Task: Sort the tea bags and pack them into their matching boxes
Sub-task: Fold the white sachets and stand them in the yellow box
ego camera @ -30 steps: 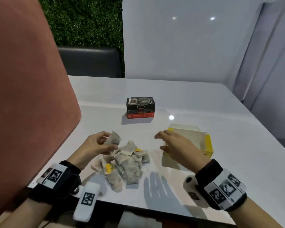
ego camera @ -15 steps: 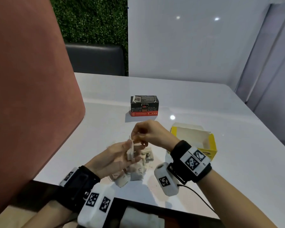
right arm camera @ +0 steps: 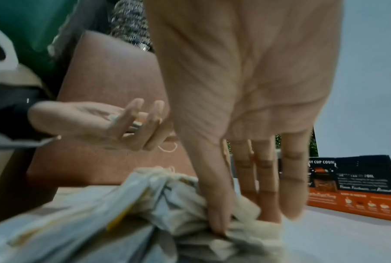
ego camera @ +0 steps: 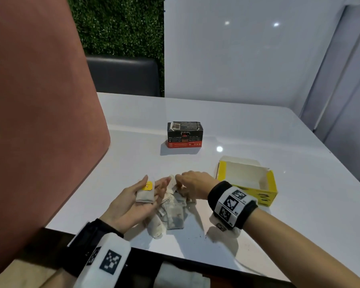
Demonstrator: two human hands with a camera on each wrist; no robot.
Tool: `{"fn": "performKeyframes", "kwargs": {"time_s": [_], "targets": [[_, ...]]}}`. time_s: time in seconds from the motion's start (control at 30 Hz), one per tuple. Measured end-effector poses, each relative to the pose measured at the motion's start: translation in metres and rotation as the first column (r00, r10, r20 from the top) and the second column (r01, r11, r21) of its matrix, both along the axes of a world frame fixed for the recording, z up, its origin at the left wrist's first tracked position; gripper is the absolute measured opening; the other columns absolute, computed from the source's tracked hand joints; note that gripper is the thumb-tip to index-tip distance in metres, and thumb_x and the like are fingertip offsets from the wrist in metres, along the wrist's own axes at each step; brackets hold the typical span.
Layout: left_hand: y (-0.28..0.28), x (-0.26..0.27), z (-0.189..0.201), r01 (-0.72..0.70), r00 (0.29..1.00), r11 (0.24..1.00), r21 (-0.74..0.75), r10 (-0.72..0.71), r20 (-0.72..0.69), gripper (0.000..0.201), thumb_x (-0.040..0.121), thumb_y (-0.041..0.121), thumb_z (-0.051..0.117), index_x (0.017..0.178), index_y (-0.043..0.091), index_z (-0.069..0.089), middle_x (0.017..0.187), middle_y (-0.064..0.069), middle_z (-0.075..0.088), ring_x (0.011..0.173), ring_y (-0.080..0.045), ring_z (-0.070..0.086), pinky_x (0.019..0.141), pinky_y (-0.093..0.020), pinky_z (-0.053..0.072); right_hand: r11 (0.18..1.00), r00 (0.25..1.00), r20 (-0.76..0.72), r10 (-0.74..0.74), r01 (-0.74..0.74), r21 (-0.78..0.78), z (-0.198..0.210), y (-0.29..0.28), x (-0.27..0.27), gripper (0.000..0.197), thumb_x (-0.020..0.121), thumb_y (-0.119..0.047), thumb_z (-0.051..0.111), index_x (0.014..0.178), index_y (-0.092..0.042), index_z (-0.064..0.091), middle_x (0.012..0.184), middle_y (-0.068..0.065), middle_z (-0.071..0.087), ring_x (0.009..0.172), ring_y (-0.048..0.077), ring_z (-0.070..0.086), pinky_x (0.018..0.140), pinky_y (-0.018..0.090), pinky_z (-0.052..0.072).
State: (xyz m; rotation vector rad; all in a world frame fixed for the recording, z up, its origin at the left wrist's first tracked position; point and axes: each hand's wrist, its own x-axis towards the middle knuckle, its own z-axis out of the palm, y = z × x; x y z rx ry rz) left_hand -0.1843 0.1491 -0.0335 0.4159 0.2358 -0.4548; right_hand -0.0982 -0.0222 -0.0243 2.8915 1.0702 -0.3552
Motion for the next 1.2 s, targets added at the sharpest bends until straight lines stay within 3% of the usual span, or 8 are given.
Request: {"fn": "performKeyframes", "kwargs": {"time_s": [0.17, 0.4, 0.47, 0.63, 0.8, 0.93, 1.1, 1.2], "targets": [[-0.002, 0.001, 0.002, -0.134, 0.987, 0.991, -0.023, 0.131, -0.091, 0.079, 0.058, 0.010, 0.084, 0.124, -0.014, 0.048, 0.126, -0.030, 0.054, 0.117, -0.030, 0.054, 0.089, -0.041, 0.052, 0.983, 0.992, 0.076, -0.098, 0.085, 0.162, 0.004, -0.007, 0.007, 0.021, 0.093, -0.020, 0.050, 0.106, -0.012, 0.063, 0.106, 0.016, 0.060, 0.097, 0.035, 0.058, 0.070, 0.033, 0.039], [-0.017, -0.003, 0.008, -0.115, 0.986, 0.993, 0.018, 0.116, -0.116, 0.062, 0.090, 0.038, 0.052, 0.129, -0.010, 0.045, 0.130, -0.028, 0.052, 0.123, -0.033, 0.051, 0.104, -0.043, 0.040, 0.808, 0.952, 0.116, -0.284, 0.173, 0.563, 0.031, -0.027, -0.007, 0.016, 0.088, -0.014, 0.055, 0.096, -0.014, 0.070, 0.093, 0.008, 0.070, 0.089, 0.028, 0.061, 0.069, 0.033, 0.047], [-0.025, -0.002, 0.008, -0.071, 0.993, 0.997, 0.038, 0.074, -0.089, 0.064, 0.090, 0.044, 0.051, 0.127, -0.008, 0.048, 0.128, -0.022, 0.054, 0.119, -0.031, 0.053, 0.100, -0.040, 0.044, 0.746, 0.955, 0.153, -0.254, 0.092, 0.660, 0.034, -0.022, -0.024, 0.017, 0.089, -0.026, 0.058, 0.094, -0.016, 0.070, 0.090, 0.004, 0.070, 0.085, 0.023, 0.060, 0.070, 0.036, 0.049], [-0.041, 0.003, 0.007, -0.029, 1.000, 0.990, 0.139, 0.029, 0.003, 0.040, 0.088, 0.041, 0.051, 0.090, 0.002, 0.061, 0.083, -0.010, 0.060, 0.075, -0.020, 0.062, 0.068, -0.030, 0.055, 0.822, 0.950, 0.298, -0.092, -0.096, 0.561, 0.008, 0.000, -0.065, 0.034, 0.091, -0.033, 0.040, 0.090, -0.016, 0.070, 0.084, 0.000, 0.067, 0.087, 0.020, 0.056, 0.059, 0.037, 0.050], [-0.041, 0.002, 0.005, -0.022, 0.999, 0.989, 0.146, 0.015, 0.047, 0.027, 0.085, 0.022, 0.059, 0.081, -0.003, 0.069, 0.075, -0.012, 0.065, 0.066, -0.019, 0.067, 0.060, -0.027, 0.056, 0.839, 0.928, 0.369, -0.055, -0.158, 0.522, -0.002, -0.001, -0.071, 0.019, 0.083, -0.028, 0.053, 0.088, -0.024, 0.071, 0.076, -0.010, 0.068, 0.077, 0.015, 0.055, 0.051, 0.024, 0.043], [-0.045, -0.001, 0.002, -0.080, 0.996, 0.985, 0.150, 0.073, 0.052, 0.032, 0.088, 0.023, 0.048, 0.076, 0.000, 0.066, 0.072, -0.013, 0.063, 0.072, -0.020, 0.064, 0.063, -0.029, 0.057, 0.840, 0.959, 0.281, -0.025, -0.132, 0.526, 0.009, -0.001, -0.066, 0.010, 0.085, -0.013, 0.054, 0.093, -0.013, 0.061, 0.090, 0.002, 0.062, 0.090, 0.022, 0.050, 0.060, 0.034, 0.042], [-0.039, -0.001, 0.001, -0.068, 0.997, 0.986, 0.154, 0.061, 0.047, 0.043, 0.091, 0.034, 0.047, 0.069, 0.002, 0.066, 0.066, -0.011, 0.062, 0.063, -0.020, 0.065, 0.059, -0.028, 0.056, 0.820, 0.920, 0.388, -0.061, -0.175, 0.544, 0.007, 0.002, -0.069, 0.006, 0.077, -0.014, 0.060, 0.077, -0.014, 0.054, 0.074, 0.000, 0.058, 0.071, 0.022, 0.054, 0.048, 0.029, 0.039], [-0.038, -0.001, 0.001, -0.060, 0.995, 0.978, 0.200, 0.042, 0.094, 0.021, 0.076, 0.020, 0.072, 0.066, 0.003, 0.066, 0.062, -0.009, 0.059, 0.057, -0.016, 0.062, 0.052, -0.024, 0.052, 0.827, 0.925, 0.380, -0.003, -0.211, 0.521, -0.003, 0.004, -0.072, 0.004, 0.078, -0.019, 0.062, 0.078, -0.016, 0.060, 0.075, -0.001, 0.060, 0.072, 0.020, 0.054, 0.054, 0.029, 0.046]]}}
